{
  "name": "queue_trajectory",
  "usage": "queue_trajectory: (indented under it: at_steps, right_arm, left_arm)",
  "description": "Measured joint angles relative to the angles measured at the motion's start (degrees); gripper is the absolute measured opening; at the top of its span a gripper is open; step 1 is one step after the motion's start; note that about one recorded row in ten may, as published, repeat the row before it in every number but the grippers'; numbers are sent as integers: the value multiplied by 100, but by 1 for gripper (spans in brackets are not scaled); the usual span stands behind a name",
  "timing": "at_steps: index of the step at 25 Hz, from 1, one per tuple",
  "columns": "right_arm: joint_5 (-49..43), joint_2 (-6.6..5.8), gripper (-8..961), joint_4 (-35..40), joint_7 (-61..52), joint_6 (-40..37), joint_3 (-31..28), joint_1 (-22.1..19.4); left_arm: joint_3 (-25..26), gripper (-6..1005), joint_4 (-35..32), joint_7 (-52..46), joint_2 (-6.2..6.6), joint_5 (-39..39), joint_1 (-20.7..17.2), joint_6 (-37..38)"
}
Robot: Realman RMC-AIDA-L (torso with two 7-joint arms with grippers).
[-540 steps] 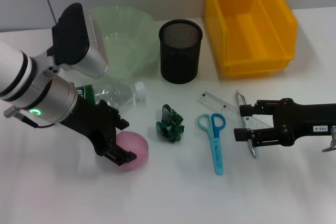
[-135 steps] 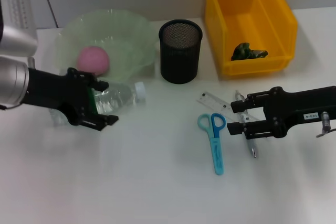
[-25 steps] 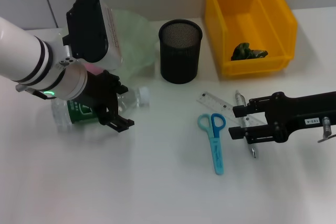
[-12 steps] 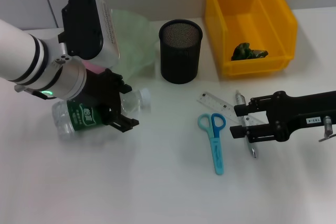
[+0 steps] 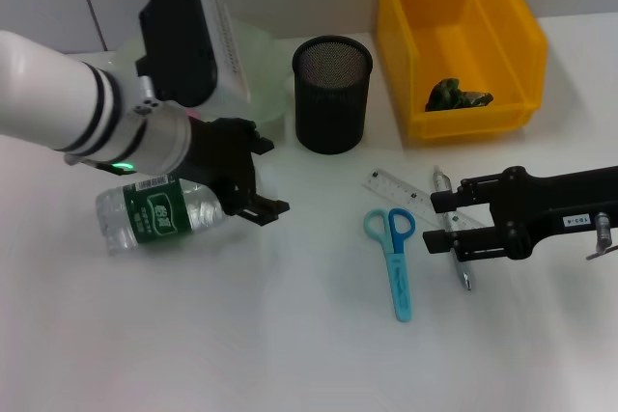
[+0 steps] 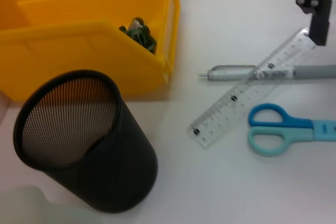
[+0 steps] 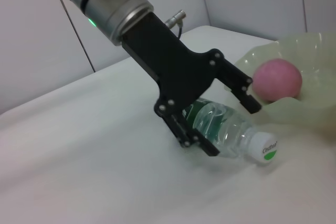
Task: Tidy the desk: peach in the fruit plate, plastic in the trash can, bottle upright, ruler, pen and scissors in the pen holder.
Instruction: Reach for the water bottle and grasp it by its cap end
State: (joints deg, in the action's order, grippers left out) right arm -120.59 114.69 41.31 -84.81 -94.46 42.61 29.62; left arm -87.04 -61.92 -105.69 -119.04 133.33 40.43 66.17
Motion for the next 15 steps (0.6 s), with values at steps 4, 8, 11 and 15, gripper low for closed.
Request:
queue_trajectory:
  at_steps: [4,8,11,15]
  right_arm:
    - [0,0,633,-1,-1,0,1,3]
    - [0,0,633,-1,-3,26,2,-5]
    - [0,0,633,-1,-10,37,2,-5]
    - [0,0,633,-1,-32,45,2,15]
  left_arm:
    - [-413,814,124,-247,-5,13,34,-478]
    - [-672,812,202,-421,-5,43,51,-789]
    - [-740,809,231,-460,-5,51,54,-927]
    - [-800,802,308,-494,-5,170,86,-1058]
